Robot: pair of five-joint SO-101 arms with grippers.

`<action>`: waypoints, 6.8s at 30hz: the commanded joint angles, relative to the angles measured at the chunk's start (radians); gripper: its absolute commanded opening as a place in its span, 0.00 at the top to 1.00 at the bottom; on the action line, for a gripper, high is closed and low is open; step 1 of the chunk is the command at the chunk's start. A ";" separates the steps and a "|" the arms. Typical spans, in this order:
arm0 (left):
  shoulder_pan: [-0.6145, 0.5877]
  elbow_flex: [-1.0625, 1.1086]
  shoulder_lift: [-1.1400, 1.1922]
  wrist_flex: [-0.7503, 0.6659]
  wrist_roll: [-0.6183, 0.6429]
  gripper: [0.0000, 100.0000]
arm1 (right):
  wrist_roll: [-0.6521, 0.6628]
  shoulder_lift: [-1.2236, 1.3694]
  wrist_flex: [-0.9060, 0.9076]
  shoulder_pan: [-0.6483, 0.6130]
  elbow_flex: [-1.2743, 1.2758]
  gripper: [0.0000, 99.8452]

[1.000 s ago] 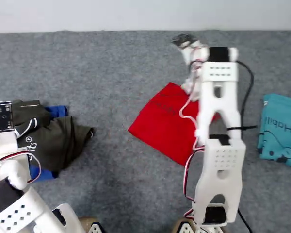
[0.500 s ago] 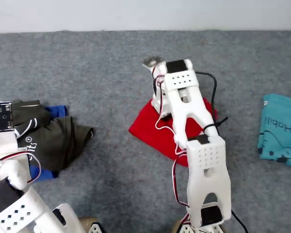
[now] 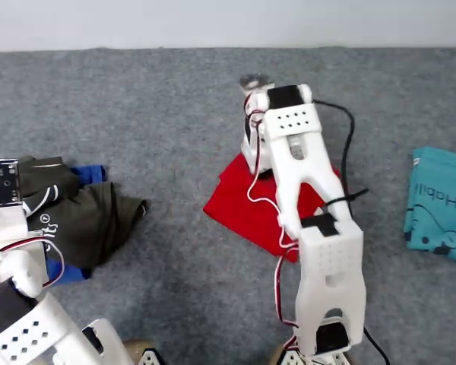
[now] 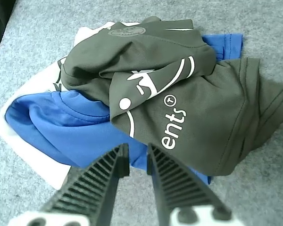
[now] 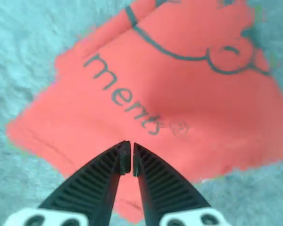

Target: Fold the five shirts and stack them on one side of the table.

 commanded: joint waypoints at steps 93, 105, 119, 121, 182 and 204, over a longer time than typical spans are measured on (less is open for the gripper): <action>-0.003 0.068 -0.011 -0.026 -0.055 0.92 | -0.110 -0.433 -0.058 0.315 0.397 0.99; -0.003 0.068 -0.011 -0.026 -0.055 0.92 | 0.345 -0.671 -0.062 0.645 0.394 0.99; -0.002 0.068 -0.009 -0.026 -0.055 0.92 | 0.529 -0.611 -0.317 0.912 0.399 0.99; -0.002 0.070 -0.009 -0.026 -0.055 0.92 | 0.528 -0.591 -0.334 0.935 0.397 0.99; -0.002 -0.188 0.072 0.153 -0.163 0.92 | 0.184 -0.863 0.041 0.754 0.644 0.99; 0.255 -0.278 0.977 -0.055 -0.219 0.79 | 0.109 -1.231 0.039 0.665 1.088 0.99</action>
